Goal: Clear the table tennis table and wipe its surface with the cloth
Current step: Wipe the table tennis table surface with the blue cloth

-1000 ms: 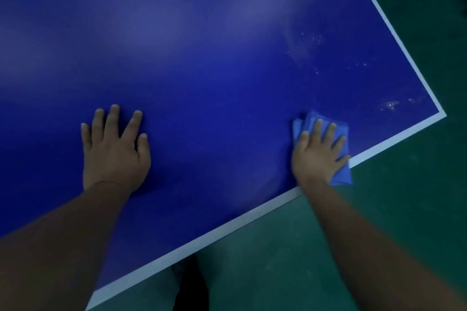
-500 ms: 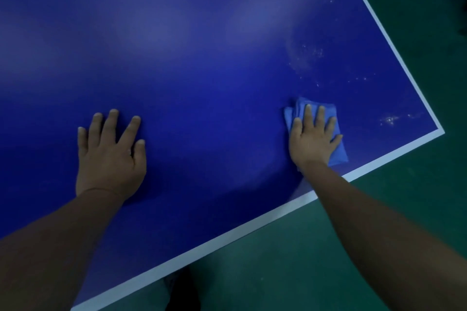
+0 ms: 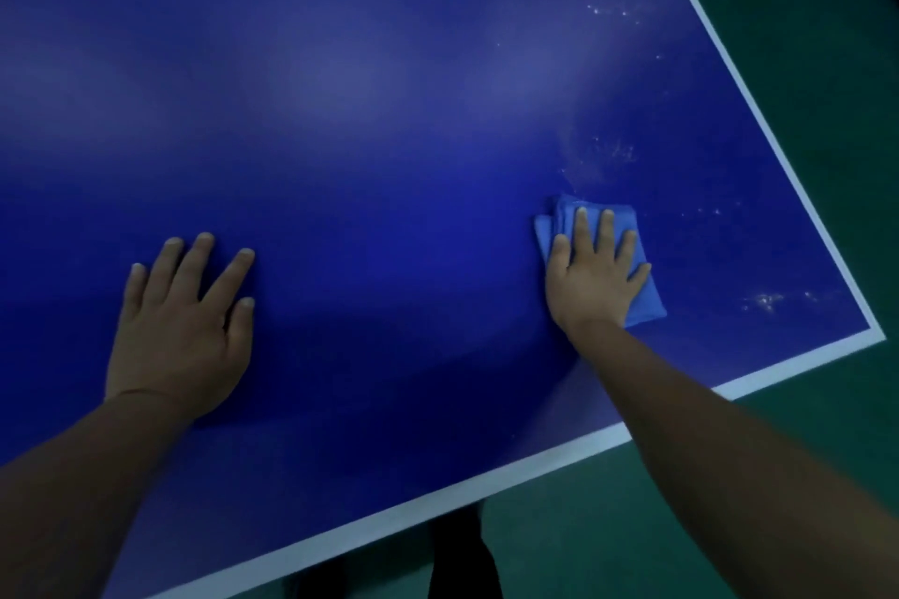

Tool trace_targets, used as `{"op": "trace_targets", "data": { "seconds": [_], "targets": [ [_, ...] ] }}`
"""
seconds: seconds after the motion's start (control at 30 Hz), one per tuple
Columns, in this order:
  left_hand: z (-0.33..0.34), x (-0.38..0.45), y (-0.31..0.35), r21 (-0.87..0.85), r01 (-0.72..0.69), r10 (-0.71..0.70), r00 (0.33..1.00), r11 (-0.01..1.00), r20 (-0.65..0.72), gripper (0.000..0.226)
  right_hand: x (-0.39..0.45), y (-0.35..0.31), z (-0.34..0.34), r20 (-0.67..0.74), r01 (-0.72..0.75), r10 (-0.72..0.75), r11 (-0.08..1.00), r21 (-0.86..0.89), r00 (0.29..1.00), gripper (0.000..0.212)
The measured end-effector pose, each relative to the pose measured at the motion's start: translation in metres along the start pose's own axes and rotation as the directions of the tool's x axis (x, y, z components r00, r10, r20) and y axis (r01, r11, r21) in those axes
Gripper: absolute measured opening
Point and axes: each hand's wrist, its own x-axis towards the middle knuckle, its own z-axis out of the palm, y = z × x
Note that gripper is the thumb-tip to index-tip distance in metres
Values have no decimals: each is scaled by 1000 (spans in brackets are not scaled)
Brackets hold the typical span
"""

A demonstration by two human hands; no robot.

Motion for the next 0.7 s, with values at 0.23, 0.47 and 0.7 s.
{"op": "trace_targets", "data": {
  "seconds": [0.23, 0.47, 0.7],
  "targets": [
    [-1, 0, 12, 95, 82, -85, 996, 992, 27, 69, -25, -21, 20, 51, 739, -737, 670, -75, 674, 56],
    [1, 35, 113, -136, 126, -146, 978, 983, -147, 65, 91, -17, -3, -16, 223, -224, 974, -22, 975, 57],
    [12, 95, 151, -217, 243, -285, 940, 945, -186, 70, 81, -25, 11, 37, 857, -858, 507, -97, 512, 53]
  ]
}}
